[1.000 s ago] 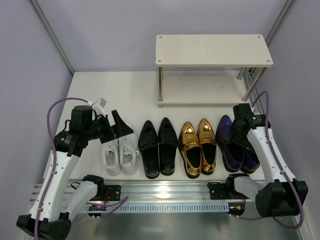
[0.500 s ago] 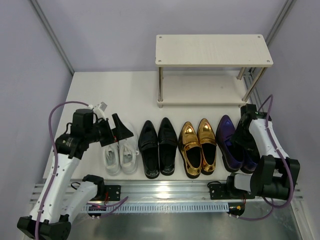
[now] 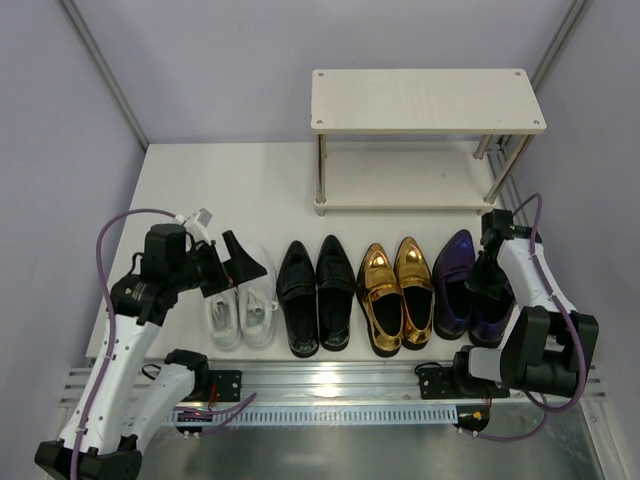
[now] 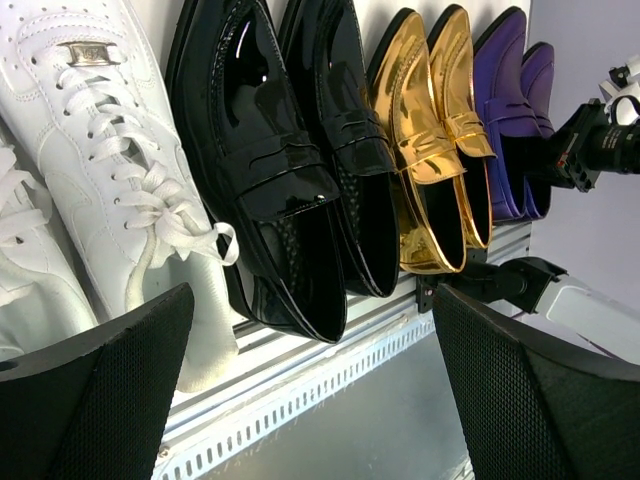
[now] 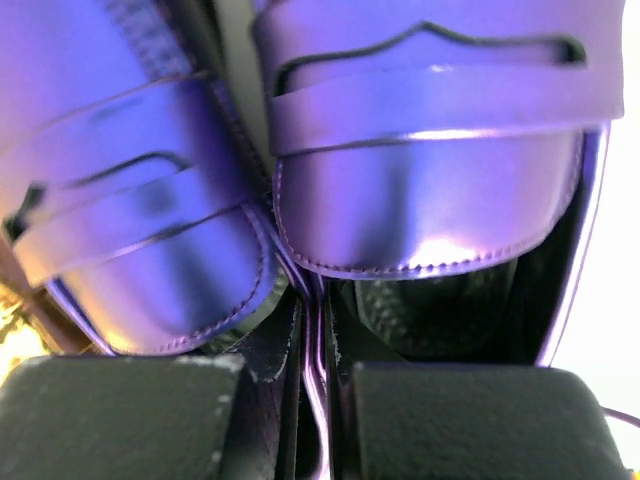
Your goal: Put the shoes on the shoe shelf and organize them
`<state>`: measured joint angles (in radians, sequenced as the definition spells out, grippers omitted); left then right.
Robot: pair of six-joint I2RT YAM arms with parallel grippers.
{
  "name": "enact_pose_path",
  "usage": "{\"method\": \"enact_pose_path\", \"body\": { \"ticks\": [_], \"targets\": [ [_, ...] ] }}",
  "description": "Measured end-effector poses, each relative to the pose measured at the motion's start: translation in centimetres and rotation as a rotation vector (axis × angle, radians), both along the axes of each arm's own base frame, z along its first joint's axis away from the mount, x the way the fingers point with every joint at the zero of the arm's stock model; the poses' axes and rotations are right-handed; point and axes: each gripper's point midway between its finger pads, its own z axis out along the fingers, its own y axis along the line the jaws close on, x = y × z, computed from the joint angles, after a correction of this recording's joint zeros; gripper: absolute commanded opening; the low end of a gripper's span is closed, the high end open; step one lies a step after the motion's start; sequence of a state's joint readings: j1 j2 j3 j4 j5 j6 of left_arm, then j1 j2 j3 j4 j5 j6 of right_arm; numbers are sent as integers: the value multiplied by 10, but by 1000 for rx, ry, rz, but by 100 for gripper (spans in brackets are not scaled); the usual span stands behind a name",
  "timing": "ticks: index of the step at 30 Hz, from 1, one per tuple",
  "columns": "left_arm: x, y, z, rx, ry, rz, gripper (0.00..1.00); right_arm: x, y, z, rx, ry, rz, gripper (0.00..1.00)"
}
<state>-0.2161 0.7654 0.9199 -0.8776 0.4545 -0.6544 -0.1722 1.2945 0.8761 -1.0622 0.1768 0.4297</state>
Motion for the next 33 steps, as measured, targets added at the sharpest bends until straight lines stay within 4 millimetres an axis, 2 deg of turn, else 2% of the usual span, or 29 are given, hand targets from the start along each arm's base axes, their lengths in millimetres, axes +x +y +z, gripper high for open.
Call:
{"method": "enact_pose_path", "body": {
  "ticks": [4, 9, 12, 18, 23, 26, 33],
  "targets": [
    [-3, 0, -1, -12, -2, 13, 100, -4, 11, 10, 46, -66, 9, 4],
    [-3, -1, -4, -31, 4, 29, 100, -9, 14, 43, 41, -161, 27, 4],
    [-1, -1, -5, -42, 10, 38, 100, -5, 12, 62, 24, -204, 52, 4],
    [1, -2, -2, -56, 1, 48, 100, 2, 17, 73, 48, -240, 126, 4],
    [0, -1, 2, -63, -12, 62, 100, 7, 31, 86, 86, -283, 222, 4],
    [0, 0, 3, -63, -18, 69, 100, 10, 43, 101, 106, -338, 296, 4],
    [2, -1, 2, -60, -8, 70, 100, 16, 77, 124, 232, -452, 449, 4]
  ]
}}
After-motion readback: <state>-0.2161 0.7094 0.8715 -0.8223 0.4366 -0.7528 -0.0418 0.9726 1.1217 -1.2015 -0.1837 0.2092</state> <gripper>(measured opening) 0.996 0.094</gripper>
